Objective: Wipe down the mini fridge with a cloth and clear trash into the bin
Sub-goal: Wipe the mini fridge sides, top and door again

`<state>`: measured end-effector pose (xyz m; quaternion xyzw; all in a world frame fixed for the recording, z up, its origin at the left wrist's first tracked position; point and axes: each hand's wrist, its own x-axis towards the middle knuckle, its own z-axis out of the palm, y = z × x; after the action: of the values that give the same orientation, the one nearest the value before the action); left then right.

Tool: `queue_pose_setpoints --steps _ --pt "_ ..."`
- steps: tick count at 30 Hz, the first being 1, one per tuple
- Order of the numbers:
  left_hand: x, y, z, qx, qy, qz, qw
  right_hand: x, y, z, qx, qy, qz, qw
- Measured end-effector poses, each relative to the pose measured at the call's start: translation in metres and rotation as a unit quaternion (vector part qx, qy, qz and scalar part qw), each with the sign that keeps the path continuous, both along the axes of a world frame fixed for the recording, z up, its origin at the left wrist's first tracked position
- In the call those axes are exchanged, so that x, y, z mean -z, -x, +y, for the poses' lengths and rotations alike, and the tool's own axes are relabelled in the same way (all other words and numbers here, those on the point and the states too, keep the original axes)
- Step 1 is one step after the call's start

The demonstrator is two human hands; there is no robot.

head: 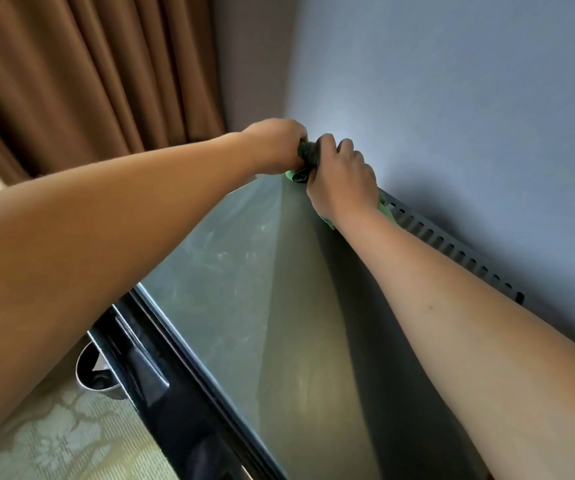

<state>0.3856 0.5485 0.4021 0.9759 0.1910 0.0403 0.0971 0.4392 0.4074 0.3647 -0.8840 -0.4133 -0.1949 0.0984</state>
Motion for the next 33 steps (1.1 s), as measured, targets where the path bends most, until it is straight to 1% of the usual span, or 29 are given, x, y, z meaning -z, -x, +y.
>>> queue_pose_setpoints --steps 4,7,11,15,21,28,33 --pt "0.001 -0.002 0.001 -0.01 0.012 -0.01 1.0 0.0 -0.004 0.003 0.003 -0.001 0.009 1.0" --pt "-0.001 0.008 -0.008 -0.025 0.029 -0.027 0.999 -0.005 0.002 -0.001 0.01 0.003 0.032 0.999" --pt "-0.004 0.028 -0.026 -0.031 0.002 -0.016 0.999 -0.007 0.016 -0.017 -0.011 0.001 0.051 0.999" --pt "-0.004 0.062 -0.048 -0.038 -0.007 -0.017 0.999 -0.009 0.044 -0.042 -0.043 0.02 0.056 0.997" --pt "-0.002 0.115 -0.092 -0.035 -0.029 -0.016 0.999 -0.013 0.097 -0.092 -0.054 0.028 0.07 0.996" --pt "0.0 0.176 -0.14 -0.025 -0.044 -0.008 0.999 -0.012 0.156 -0.146 -0.079 0.027 0.054 0.995" --pt "0.002 0.207 -0.152 -0.022 -0.069 -0.003 0.997 -0.012 0.177 -0.161 -0.112 0.045 0.044 0.992"
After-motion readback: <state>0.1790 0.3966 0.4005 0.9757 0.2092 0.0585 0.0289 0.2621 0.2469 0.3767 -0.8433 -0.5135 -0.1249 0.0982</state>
